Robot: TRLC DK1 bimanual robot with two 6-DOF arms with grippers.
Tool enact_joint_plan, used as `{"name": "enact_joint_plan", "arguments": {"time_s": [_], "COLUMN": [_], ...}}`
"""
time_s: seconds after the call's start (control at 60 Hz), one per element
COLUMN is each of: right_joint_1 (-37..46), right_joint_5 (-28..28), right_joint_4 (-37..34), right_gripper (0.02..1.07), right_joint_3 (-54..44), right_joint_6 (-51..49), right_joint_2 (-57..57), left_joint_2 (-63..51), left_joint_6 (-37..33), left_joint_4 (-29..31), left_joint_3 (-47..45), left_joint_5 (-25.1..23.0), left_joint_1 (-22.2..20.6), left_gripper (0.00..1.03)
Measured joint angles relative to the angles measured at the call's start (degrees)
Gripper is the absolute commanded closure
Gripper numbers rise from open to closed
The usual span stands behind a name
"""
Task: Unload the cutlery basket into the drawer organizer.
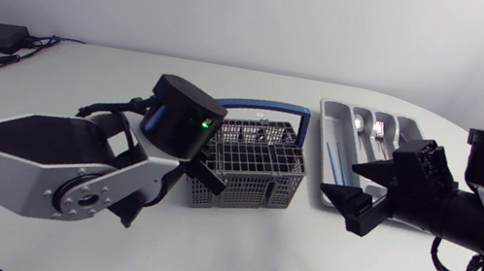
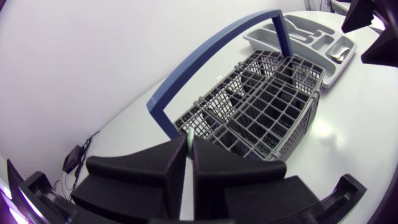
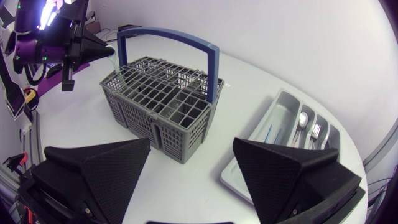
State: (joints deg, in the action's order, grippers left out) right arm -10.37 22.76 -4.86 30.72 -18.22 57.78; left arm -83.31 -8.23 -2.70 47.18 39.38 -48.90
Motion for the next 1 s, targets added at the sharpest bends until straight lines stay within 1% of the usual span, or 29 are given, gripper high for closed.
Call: {"name": "enact_joint_plan", "arguments": {"time_s": [0.25, 0.483, 0.75, 0.917, 1.0], "right_joint_1": [0.0, 0.0, -0.4, -1.2, -2.1], "right_joint_5": [0.0, 0.0, -0.1, -0.1, 0.0], "right_joint_4": [0.0, 0.1, 0.2, 0.3, 0.3], "right_gripper": [0.11, 0.11, 0.11, 0.11, 0.11], "right_joint_3": [0.0, -0.6, -0.9, -2.1, -2.3], "right_joint_6": [0.0, 0.0, -0.3, -1.6, -1.9], "right_joint_2": [-0.3, -1.8, -3.8, -7.7, -8.8], "left_joint_2": [2.3, 7.1, 13.7, 20.3, 22.9], "left_joint_6": [-4.6, -8.9, -13.9, -15.0, -14.7], "left_joint_4": [-5.7, -8.0, -10.6, -10.0, -7.3], "left_joint_3": [-3.4, -6.1, -8.7, -9.2, -8.4], "left_joint_5": [1.0, 1.2, 1.9, 1.1, -1.0], "left_joint_1": [-0.5, -1.3, -3.2, -3.2, -2.8], "left_gripper": [0.92, 0.92, 0.92, 0.92, 0.92]}}
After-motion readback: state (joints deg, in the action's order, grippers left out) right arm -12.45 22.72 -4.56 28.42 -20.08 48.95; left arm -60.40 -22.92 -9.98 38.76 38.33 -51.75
